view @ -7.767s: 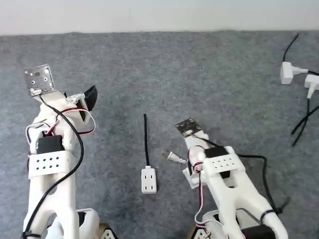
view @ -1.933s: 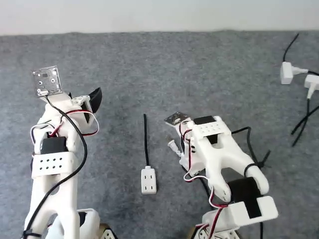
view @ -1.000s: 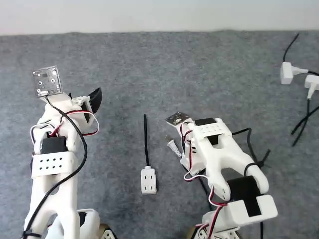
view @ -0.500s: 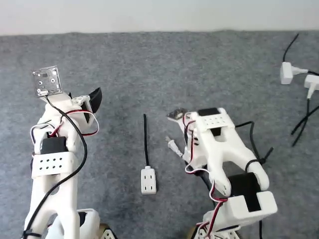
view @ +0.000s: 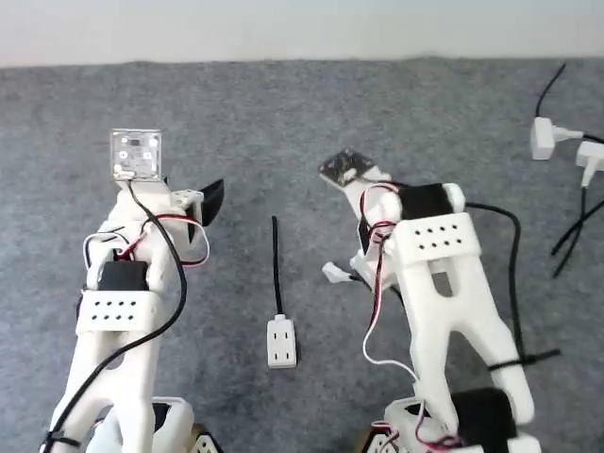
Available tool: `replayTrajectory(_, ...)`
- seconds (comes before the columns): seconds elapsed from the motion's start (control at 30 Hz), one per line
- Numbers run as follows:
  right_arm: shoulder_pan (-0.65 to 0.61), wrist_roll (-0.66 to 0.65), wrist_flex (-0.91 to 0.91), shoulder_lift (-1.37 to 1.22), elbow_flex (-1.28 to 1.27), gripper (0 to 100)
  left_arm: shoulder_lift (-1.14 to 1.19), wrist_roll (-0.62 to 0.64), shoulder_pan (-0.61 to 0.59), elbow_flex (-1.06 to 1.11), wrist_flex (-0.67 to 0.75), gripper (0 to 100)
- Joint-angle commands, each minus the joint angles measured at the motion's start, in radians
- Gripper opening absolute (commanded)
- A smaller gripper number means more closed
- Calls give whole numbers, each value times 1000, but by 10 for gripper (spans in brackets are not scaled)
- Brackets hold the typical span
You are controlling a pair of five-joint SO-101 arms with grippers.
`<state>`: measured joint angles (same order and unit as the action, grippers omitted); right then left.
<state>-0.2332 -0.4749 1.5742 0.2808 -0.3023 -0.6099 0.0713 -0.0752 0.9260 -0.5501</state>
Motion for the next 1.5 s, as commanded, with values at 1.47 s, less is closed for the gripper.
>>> replayTrajectory(1.47,-10,58,-383,68,-416,9,-2,-89,52,-13,3,290)
